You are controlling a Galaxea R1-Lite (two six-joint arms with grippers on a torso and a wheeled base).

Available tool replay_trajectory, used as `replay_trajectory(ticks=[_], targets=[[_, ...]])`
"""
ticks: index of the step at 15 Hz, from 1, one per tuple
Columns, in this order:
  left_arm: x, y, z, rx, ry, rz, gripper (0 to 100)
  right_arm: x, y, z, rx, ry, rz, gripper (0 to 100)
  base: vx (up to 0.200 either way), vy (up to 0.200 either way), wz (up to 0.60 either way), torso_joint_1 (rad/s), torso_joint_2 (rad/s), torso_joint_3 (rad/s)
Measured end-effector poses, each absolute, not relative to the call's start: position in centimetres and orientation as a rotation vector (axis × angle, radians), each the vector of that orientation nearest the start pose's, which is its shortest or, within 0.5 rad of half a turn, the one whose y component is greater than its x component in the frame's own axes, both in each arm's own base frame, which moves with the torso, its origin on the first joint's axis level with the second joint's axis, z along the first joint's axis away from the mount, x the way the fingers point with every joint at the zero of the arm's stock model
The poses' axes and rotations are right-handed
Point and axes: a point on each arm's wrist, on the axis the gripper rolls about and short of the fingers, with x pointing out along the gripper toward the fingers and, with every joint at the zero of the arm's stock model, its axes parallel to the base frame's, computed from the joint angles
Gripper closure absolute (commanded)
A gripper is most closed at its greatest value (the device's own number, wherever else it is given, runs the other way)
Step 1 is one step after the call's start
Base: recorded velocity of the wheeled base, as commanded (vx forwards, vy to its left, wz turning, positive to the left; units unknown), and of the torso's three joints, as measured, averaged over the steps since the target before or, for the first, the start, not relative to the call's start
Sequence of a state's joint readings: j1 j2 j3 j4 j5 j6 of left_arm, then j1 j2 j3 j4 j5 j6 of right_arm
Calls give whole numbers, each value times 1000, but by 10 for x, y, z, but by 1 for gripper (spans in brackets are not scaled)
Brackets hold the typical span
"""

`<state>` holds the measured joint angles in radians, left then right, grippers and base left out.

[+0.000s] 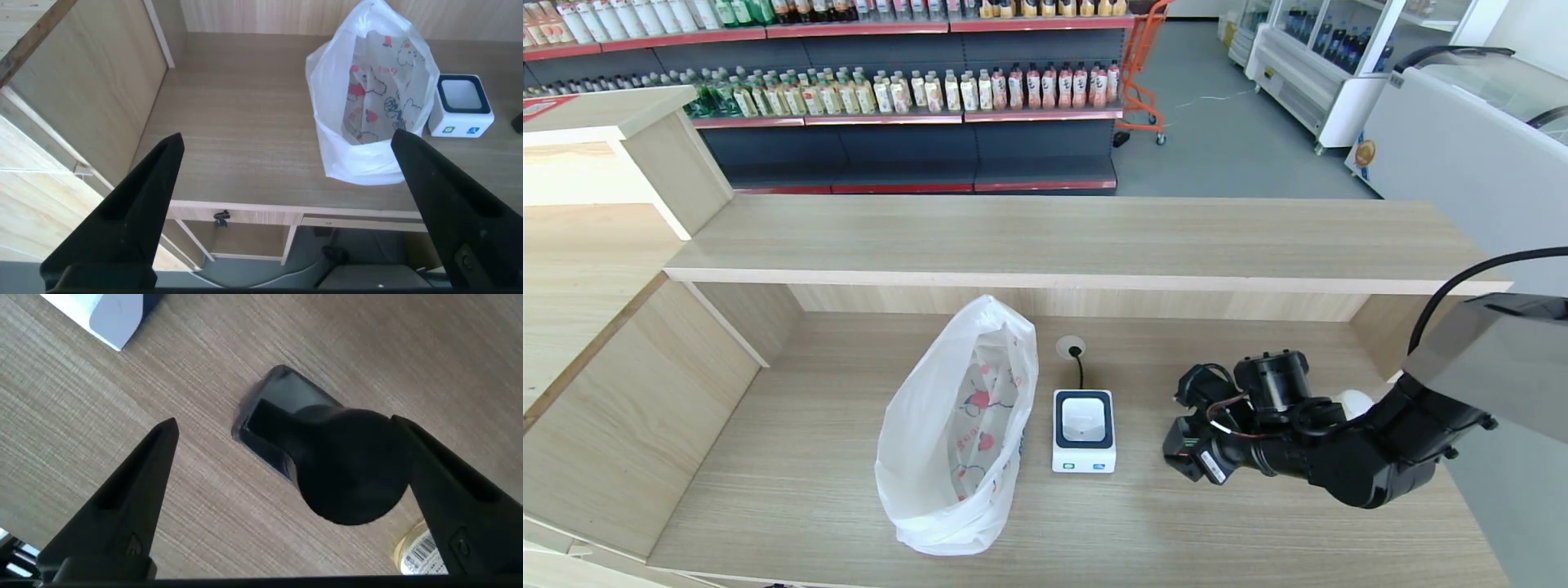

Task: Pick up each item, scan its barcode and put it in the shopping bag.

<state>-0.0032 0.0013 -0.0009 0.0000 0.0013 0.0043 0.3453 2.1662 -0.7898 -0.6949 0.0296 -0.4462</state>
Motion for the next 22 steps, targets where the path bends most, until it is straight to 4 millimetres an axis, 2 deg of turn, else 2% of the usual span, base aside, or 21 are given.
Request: replay_trajectory(ticks=[6, 7, 10, 12, 16, 19, 22], targets=[[-23, 0, 76, 5, 0, -2, 0, 345, 144, 15, -495, 566, 535, 0, 0, 0, 0, 0, 0, 0], [-23, 0, 76, 5, 0, -2, 0, 345, 146, 13, -498, 564, 539, 100, 0, 0, 0, 0, 0, 0], [-23, 0, 76, 5, 0, -2, 0, 345, 147, 11, -510, 563, 514, 100, 0, 0, 0, 0, 0, 0], [-23, 0, 76, 5, 0, -2, 0, 345, 147, 17, -470, 481, 489, 100, 0, 0, 0, 0, 0, 0], [-23, 0, 76, 4, 0, -2, 0, 327, 146, 32, -362, 419, 461, 100, 0, 0, 0, 0, 0, 0], [-23, 0, 76, 4, 1, -1, 0, 303, 133, 53, -344, 402, 438, 100, 0, 0, 0, 0, 0, 0], [-23, 0, 76, 5, 1, -2, 0, 263, 107, 73, -341, 416, 409, 100, 0, 0, 0, 0, 0, 0]])
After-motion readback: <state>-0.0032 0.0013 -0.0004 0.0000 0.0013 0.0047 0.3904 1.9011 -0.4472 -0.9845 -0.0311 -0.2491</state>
